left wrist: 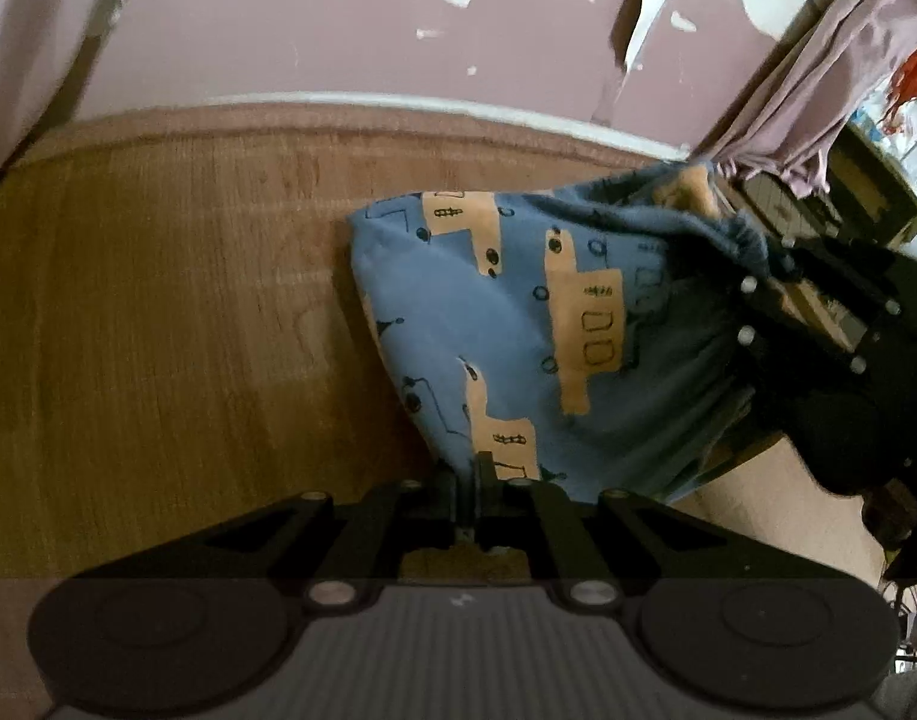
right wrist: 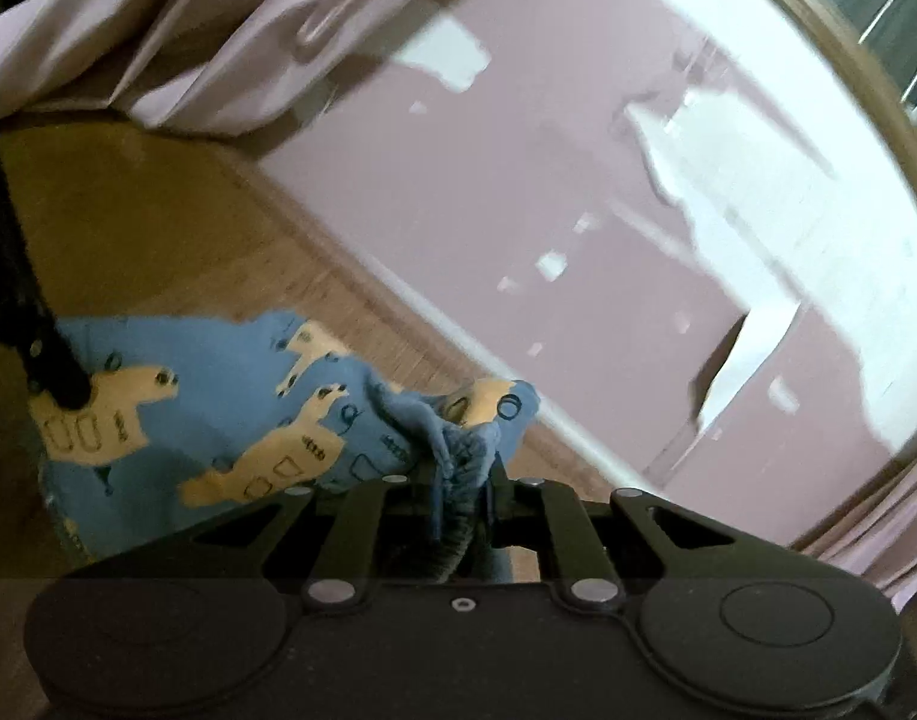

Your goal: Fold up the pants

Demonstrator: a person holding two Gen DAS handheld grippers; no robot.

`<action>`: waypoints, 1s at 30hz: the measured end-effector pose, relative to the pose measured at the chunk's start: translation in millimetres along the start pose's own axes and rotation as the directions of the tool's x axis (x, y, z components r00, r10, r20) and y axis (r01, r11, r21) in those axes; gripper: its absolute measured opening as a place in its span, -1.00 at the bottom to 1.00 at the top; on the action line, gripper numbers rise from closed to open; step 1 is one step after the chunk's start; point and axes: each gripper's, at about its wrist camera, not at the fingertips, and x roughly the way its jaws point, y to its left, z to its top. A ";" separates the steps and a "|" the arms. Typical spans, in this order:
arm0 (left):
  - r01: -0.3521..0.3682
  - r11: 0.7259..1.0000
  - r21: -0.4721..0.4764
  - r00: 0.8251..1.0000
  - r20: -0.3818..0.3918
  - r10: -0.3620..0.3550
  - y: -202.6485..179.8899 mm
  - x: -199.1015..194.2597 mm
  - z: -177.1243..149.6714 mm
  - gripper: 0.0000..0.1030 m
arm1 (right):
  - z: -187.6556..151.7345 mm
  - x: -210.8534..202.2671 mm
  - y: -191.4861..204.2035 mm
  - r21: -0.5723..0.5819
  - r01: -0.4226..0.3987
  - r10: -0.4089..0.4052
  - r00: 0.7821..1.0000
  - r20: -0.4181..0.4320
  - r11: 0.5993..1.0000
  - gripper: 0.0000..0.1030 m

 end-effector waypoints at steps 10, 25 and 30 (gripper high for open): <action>-0.075 0.996 0.047 0.987 0.145 0.068 1.2 18.6 80.1 -0.90 | 33.2 71.5 -55.5 0.040 0.061 -0.064 0.994 0.088 0.997 -0.76; -0.174 0.980 0.096 0.980 0.115 0.163 21.7 103.7 92.4 -0.90 | -30.5 204.3 -58.5 0.271 -0.037 0.074 0.989 -0.127 0.962 -0.75; -0.174 0.980 0.098 0.980 0.111 0.163 25.6 105.5 89.9 -0.83 | -30.3 207.5 -58.5 0.270 -0.032 0.072 0.988 -0.139 0.962 -0.62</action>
